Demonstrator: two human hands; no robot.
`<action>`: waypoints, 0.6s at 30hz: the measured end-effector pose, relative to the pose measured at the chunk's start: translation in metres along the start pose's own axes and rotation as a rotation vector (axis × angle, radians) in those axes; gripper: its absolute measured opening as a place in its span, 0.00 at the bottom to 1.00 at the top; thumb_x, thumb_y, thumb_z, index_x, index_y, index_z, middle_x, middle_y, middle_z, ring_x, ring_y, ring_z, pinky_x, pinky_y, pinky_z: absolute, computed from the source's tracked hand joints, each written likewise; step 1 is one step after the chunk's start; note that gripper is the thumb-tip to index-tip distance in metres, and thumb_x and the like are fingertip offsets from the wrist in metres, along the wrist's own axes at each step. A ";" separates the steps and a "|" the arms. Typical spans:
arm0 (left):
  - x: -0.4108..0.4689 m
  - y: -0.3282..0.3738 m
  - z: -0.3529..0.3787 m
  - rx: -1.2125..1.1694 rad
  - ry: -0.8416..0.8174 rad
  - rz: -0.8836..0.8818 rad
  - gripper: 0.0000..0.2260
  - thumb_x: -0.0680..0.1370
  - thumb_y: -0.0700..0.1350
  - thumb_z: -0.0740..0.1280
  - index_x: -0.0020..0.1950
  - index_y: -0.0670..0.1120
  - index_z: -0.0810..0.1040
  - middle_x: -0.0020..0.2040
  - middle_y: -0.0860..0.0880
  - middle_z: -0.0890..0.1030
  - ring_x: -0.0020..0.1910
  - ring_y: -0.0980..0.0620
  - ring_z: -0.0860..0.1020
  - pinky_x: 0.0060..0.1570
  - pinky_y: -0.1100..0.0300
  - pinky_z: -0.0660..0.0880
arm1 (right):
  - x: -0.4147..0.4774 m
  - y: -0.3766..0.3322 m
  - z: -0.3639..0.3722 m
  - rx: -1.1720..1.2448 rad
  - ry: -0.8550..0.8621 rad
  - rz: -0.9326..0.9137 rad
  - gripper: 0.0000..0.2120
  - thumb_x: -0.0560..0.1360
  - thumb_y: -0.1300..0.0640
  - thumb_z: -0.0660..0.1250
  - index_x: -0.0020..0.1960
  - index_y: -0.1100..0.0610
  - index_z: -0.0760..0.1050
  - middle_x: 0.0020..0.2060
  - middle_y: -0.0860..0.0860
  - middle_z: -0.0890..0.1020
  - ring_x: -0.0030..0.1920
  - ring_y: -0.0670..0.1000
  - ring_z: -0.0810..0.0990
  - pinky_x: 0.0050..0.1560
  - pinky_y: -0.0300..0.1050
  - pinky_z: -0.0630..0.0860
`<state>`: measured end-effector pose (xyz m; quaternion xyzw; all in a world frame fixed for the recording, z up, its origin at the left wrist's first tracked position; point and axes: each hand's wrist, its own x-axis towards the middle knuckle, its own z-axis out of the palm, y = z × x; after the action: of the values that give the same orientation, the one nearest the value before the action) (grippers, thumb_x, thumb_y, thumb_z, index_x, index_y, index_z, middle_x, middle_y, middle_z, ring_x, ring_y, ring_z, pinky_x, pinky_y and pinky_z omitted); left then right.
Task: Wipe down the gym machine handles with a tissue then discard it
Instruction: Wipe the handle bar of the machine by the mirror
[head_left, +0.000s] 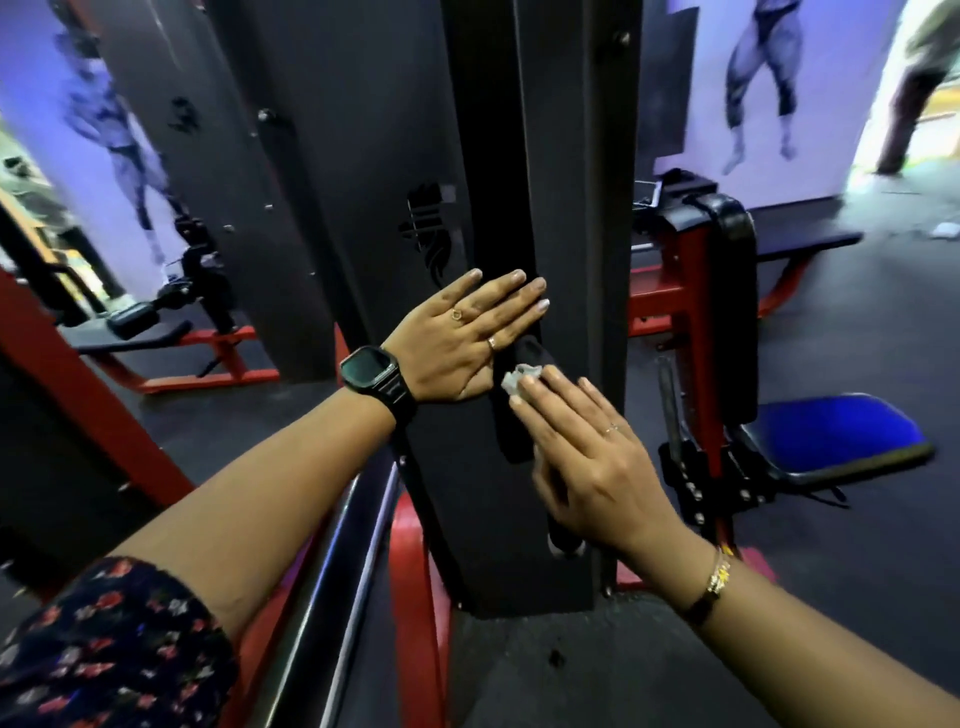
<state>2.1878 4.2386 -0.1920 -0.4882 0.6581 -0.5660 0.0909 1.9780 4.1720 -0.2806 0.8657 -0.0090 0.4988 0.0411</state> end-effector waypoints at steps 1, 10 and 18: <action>0.002 -0.001 0.001 -0.012 0.013 0.007 0.27 0.79 0.52 0.55 0.76 0.43 0.64 0.76 0.45 0.64 0.76 0.48 0.59 0.75 0.50 0.51 | 0.008 -0.006 0.001 -0.058 -0.021 0.050 0.20 0.76 0.60 0.60 0.67 0.61 0.73 0.69 0.56 0.72 0.71 0.55 0.68 0.69 0.55 0.67; -0.001 -0.007 0.017 -0.096 0.171 0.059 0.28 0.78 0.51 0.56 0.76 0.42 0.64 0.76 0.44 0.64 0.76 0.45 0.61 0.75 0.49 0.52 | 0.012 -0.019 -0.002 -0.415 -0.214 -0.005 0.18 0.80 0.64 0.58 0.68 0.63 0.72 0.69 0.57 0.72 0.72 0.57 0.67 0.72 0.53 0.64; -0.005 0.011 0.040 -0.211 0.309 -0.077 0.32 0.78 0.53 0.51 0.79 0.41 0.50 0.78 0.43 0.58 0.78 0.50 0.43 0.76 0.52 0.46 | 0.043 -0.014 0.000 -0.430 -0.218 0.158 0.20 0.78 0.59 0.57 0.68 0.61 0.72 0.67 0.57 0.74 0.71 0.56 0.68 0.70 0.54 0.66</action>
<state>2.2111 4.2153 -0.2172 -0.4273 0.7006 -0.5652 -0.0848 1.9999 4.1870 -0.2443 0.8822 -0.1870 0.3910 0.1838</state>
